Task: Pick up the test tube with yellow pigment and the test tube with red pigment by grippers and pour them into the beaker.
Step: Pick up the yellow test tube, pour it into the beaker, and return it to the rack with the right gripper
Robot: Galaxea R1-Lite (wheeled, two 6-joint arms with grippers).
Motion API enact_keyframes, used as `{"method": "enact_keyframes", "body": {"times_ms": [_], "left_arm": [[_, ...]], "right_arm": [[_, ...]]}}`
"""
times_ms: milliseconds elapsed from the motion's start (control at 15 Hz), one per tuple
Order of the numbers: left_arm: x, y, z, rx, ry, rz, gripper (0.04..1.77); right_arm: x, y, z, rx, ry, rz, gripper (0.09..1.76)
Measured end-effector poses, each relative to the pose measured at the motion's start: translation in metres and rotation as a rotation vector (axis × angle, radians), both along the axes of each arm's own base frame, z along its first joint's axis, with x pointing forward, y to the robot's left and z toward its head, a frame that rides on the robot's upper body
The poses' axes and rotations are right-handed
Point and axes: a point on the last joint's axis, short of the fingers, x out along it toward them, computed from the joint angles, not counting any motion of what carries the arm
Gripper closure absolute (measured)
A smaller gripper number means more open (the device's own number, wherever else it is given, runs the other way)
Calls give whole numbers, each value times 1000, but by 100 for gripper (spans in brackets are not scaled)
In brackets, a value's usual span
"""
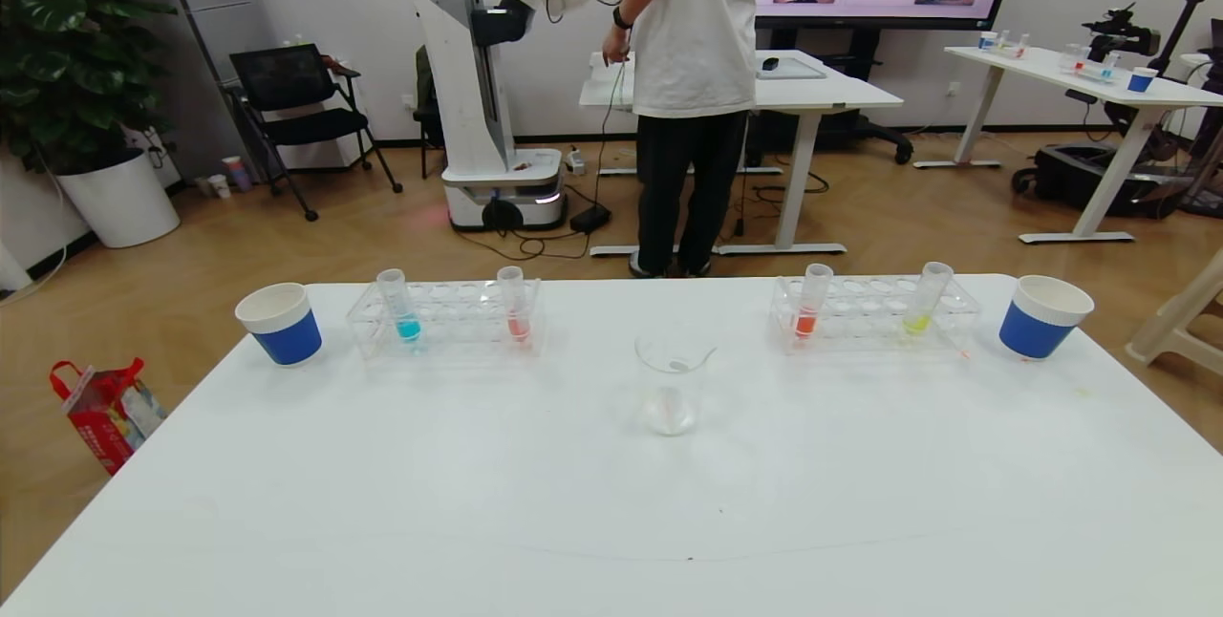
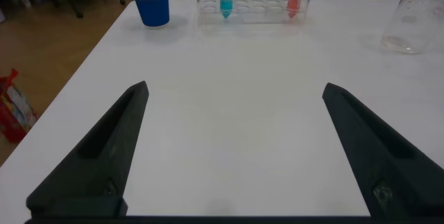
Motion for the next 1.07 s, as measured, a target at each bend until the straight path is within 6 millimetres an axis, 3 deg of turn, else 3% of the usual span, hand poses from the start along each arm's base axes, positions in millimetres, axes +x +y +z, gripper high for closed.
{"method": "enact_keyframes", "body": {"times_ms": [800, 1067], "left_arm": [[0, 0, 0, 0, 0, 0, 6], [0, 0, 0, 0, 0, 0, 6]], "right_arm": [[0, 0, 1, -2, -7, -7, 11], [-8, 0, 35, -2, -92, 2, 11]]}}
